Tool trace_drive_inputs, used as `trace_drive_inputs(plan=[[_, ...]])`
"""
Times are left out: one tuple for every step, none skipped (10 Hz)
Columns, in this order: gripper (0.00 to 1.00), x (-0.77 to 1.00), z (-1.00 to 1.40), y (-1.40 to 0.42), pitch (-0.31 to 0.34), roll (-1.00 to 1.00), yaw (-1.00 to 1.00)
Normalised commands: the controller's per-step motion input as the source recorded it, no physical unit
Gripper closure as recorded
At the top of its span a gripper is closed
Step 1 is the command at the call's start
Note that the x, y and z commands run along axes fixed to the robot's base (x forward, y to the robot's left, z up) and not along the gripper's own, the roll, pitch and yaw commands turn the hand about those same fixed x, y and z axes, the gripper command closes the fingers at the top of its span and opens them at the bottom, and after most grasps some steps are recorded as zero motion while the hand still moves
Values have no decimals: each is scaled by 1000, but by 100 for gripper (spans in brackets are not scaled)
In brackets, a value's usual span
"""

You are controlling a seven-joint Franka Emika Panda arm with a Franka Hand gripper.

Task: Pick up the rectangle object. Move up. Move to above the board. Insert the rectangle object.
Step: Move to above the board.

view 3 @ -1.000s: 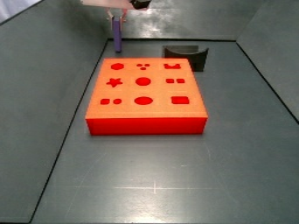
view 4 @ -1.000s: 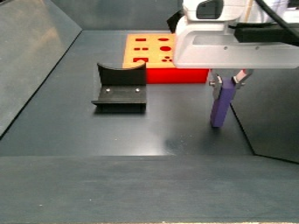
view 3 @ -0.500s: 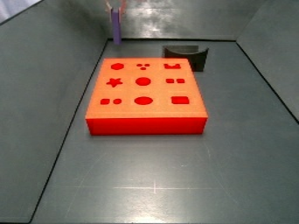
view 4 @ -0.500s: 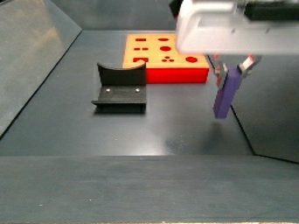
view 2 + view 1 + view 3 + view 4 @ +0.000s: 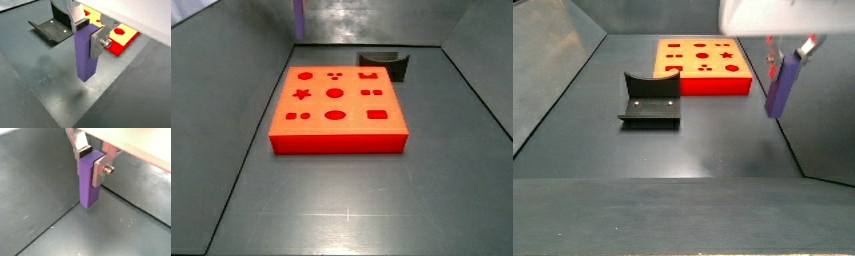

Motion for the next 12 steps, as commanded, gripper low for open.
trace_drive_inputs(plan=[[100, -82, 1000, -159, 170, 145, 169], [100, -69, 1000, -133, 127, 113, 113], [100, -46, 954, -94, 97, 96, 62], [100, -35, 854, -73, 91, 94, 49], [100, -14, 651, -45, 87, 91, 34], [100, 4, 448, -14, 85, 81, 23], [100, 6, 295, -3, 88, 80, 23], [100, 360, 309, -1000, -68, 43, -252], [100, 361, 285, -1000, -71, 45, -238], [100, 362, 292, -1000, -23, 8, -113], [100, 364, 297, -1000, -4, -54, -72], [100, 364, 297, -1000, 25, -34, -37]])
